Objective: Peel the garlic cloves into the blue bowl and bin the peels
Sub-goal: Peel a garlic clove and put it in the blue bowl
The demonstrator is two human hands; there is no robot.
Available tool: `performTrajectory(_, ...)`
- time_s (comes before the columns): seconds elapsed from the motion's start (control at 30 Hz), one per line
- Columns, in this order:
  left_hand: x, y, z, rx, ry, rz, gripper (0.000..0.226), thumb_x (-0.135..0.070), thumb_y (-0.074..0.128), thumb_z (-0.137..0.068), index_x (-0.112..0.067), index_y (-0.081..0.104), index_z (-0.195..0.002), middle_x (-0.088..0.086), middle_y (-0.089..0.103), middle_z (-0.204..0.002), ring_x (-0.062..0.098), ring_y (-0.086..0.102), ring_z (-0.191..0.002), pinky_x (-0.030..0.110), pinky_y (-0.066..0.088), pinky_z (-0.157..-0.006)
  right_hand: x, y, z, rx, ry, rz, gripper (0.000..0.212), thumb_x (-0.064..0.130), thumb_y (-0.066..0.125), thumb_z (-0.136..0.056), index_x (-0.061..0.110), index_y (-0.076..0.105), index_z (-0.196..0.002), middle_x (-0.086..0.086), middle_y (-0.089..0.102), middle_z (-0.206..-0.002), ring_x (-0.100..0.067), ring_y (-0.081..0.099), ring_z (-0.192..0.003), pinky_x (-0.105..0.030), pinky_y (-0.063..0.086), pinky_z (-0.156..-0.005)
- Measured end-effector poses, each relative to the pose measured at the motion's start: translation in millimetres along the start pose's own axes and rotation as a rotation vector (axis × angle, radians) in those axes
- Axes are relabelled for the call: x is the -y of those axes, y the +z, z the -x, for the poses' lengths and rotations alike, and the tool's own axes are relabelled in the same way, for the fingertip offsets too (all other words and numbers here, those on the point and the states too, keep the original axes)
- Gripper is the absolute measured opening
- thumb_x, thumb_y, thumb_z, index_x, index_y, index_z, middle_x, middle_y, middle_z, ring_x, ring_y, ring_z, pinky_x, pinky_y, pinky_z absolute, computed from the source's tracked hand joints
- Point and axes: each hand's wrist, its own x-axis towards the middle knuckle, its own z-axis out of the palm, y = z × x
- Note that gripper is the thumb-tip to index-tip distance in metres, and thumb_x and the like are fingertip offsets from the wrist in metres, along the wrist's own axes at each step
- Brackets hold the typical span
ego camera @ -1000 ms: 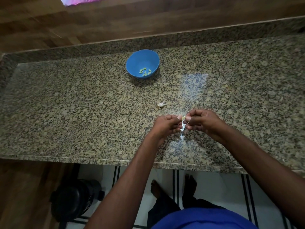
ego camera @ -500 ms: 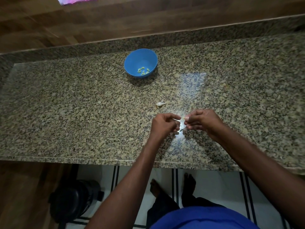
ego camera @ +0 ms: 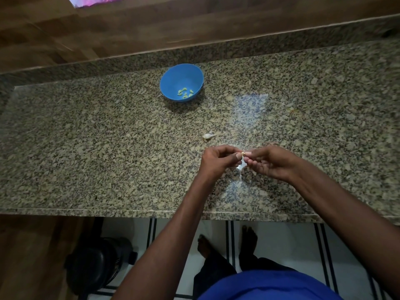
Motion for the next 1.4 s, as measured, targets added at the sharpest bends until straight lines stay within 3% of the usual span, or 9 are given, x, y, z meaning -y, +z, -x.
performTrajectory(0.17,-0.6,0.3,-0.5,0.046,0.006,0.044,0.018,-0.004,0.072,-0.093,0.006,0.072,-0.107,0.018,0.074,-0.093,0.019,0.07,-0.081,0.027,0.058,-0.077,1.4,-1.3,3.7,0.095,0.153,-0.157,0.018,-0.004,0.064,-0.08,-0.007,0.063,-0.098,-0.013,0.064,-0.077,-0.012,0.061,-0.059,-0.016,0.055,-0.05)
performTrajectory(0.47,-4.8,-2.0,-4.6,0.062,-0.002,-0.023,0.013,-0.011,0.072,-0.095,-0.002,0.075,-0.104,0.019,0.076,-0.094,0.023,0.07,-0.083,0.034,0.058,-0.078,6.5,2.5,5.3,0.071,0.066,0.003,0.013,0.0,0.059,-0.092,-0.006,0.063,-0.102,-0.011,0.067,-0.076,-0.014,0.063,-0.06,-0.018,0.057,-0.053)
performTrajectory(0.63,-6.7,1.7,-4.4,0.016,0.048,-0.025,0.012,-0.013,0.074,-0.093,-0.004,0.076,-0.101,0.012,0.077,-0.089,0.018,0.07,-0.08,0.03,0.057,-0.075,6.9,3.2,6.6,0.098,0.099,-0.021,0.018,0.003,0.061,-0.085,-0.003,0.064,-0.102,-0.009,0.064,-0.078,-0.013,0.058,-0.061,-0.018,0.054,-0.05)
performTrajectory(0.77,-2.2,4.6,-4.8,-0.004,-0.012,0.05,0.016,-0.01,0.071,-0.096,0.003,0.073,-0.106,0.011,0.075,-0.088,0.017,0.069,-0.077,0.028,0.058,-0.073,3.0,2.7,4.5,0.078,0.068,-0.028,0.025,0.004,0.063,-0.083,-0.003,0.061,-0.107,-0.01,0.065,-0.078,-0.015,0.059,-0.062,-0.019,0.055,-0.052)
performTrajectory(0.9,0.9,6.1,-5.7,-0.012,-0.024,0.054,0.017,-0.003,0.069,-0.095,0.001,0.072,-0.111,0.015,0.075,-0.089,0.018,0.069,-0.076,0.028,0.059,-0.071,-1.2,1.8,2.7,0.06,0.054,-0.015,0.013,0.003,0.062,-0.084,-0.002,0.063,-0.096,-0.01,0.066,-0.076,-0.015,0.06,-0.06,-0.019,0.053,-0.049)
performTrajectory(1.03,0.9,8.6,-5.7,-0.012,0.083,-0.055,0.015,-0.007,0.072,-0.094,-0.003,0.075,-0.109,0.013,0.078,-0.094,0.023,0.074,-0.084,0.035,0.062,-0.077,-1.1,-0.6,-0.2,0.017,0.082,-0.067,0.008,0.003,0.055,-0.093,0.001,0.063,-0.095,-0.006,0.062,-0.072,-0.011,0.053,-0.057,-0.017,0.047,-0.044)
performTrajectory(1.17,1.4,11.8,-8.7,-0.034,0.085,-0.129,0.016,-0.015,0.08,-0.088,-0.007,0.077,-0.102,0.01,0.078,-0.091,0.027,0.076,-0.086,0.046,0.063,-0.086,-1.2,-2.1,-1.6,0.019,0.101,-0.089,0.013,0.003,0.058,-0.089,0.001,0.061,-0.101,-0.004,0.058,-0.072,-0.009,0.048,-0.057,-0.017,0.043,-0.044)
performTrajectory(1.23,1.0,11.8,-11.4,-0.03,0.064,-0.103,0.016,-0.014,0.081,-0.087,-0.006,0.077,-0.101,0.014,0.078,-0.091,0.025,0.074,-0.083,0.044,0.062,-0.083,-1.5,-2.0,-1.0,0.025,0.093,-0.093,0.014,0.004,0.06,-0.085,0.0,0.062,-0.098,-0.004,0.058,-0.072,-0.009,0.048,-0.057,-0.017,0.043,-0.044)
performTrajectory(1.4,3.1,12.4,-15.7,-0.059,-0.002,0.025,0.012,-0.011,0.078,-0.089,-0.005,0.077,-0.1,0.014,0.076,-0.089,0.017,0.068,-0.077,0.028,0.057,-0.068,0.0,-2.1,-4.3,-0.024,0.036,-0.053,0.01,0.003,0.055,-0.097,0.0,0.063,-0.101,-0.004,0.06,-0.07,-0.009,0.051,-0.057,-0.016,0.044,-0.043)
